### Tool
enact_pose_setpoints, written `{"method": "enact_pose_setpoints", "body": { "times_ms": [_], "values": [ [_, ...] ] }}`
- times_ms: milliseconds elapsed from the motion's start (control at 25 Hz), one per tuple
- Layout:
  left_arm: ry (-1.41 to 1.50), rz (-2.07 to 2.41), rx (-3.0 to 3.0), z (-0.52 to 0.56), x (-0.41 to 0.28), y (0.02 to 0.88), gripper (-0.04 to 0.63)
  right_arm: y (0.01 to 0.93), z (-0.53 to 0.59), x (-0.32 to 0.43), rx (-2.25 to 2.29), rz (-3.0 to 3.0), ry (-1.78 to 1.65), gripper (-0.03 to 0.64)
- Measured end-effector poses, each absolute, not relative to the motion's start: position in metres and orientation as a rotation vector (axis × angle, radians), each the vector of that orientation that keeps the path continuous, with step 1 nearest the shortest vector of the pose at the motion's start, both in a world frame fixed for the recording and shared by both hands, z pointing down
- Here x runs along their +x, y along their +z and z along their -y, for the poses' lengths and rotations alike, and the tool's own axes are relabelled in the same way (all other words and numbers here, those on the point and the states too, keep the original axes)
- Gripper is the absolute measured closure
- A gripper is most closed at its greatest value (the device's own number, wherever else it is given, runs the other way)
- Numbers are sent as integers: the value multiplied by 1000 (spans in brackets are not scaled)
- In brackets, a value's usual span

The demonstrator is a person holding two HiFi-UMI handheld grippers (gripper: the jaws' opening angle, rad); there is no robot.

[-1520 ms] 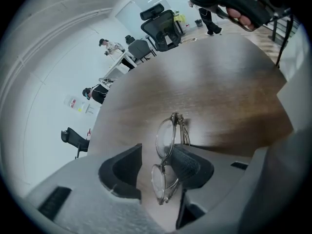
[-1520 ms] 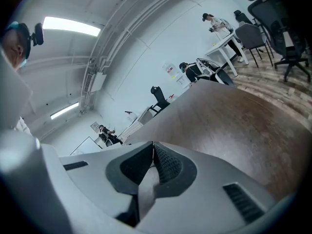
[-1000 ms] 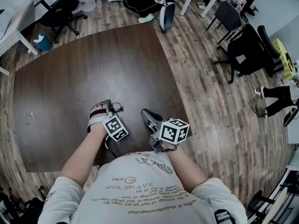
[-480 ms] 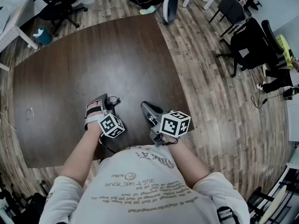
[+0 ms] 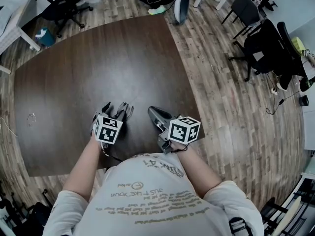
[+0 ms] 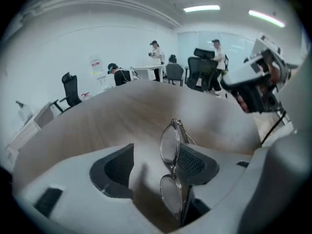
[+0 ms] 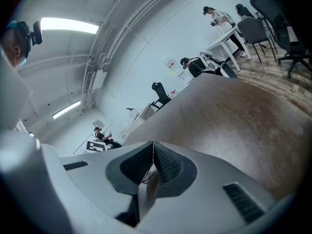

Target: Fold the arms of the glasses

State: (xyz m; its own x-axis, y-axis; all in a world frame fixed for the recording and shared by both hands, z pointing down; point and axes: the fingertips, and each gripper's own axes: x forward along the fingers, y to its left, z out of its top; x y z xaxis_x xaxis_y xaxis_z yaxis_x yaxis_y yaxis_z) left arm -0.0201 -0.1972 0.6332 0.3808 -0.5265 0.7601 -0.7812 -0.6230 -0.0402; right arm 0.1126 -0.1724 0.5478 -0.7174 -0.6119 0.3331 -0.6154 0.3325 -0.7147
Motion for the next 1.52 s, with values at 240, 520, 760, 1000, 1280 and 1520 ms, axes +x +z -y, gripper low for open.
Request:
{"method": "enact_pose_setpoints", "body": {
  "times_ms": [240, 520, 760, 1000, 1280, 1520],
  "values": [
    [746, 1138, 2219, 195, -19, 620, 321, 549, 172, 109, 1169, 2558, 1380, 595],
    [638, 1256, 2207, 200, -31, 602, 322, 545, 173, 108, 1164, 2578, 1365, 595],
    [526, 1409, 2206, 196, -47, 570, 564, 531, 171, 102, 1175, 2619, 1288, 601],
    [434, 1397, 2344, 178, -44, 527, 580, 508, 166, 90, 1187, 2675, 1166, 601],
    [347, 1412, 2397, 148, -64, 481, 580, 469, 147, 67, 1319, 2745, 1021, 601],
    [267, 1475, 2430, 120, -97, 437, 580, 433, 121, 40, 1415, 2777, 817, 603]
  ]
}}
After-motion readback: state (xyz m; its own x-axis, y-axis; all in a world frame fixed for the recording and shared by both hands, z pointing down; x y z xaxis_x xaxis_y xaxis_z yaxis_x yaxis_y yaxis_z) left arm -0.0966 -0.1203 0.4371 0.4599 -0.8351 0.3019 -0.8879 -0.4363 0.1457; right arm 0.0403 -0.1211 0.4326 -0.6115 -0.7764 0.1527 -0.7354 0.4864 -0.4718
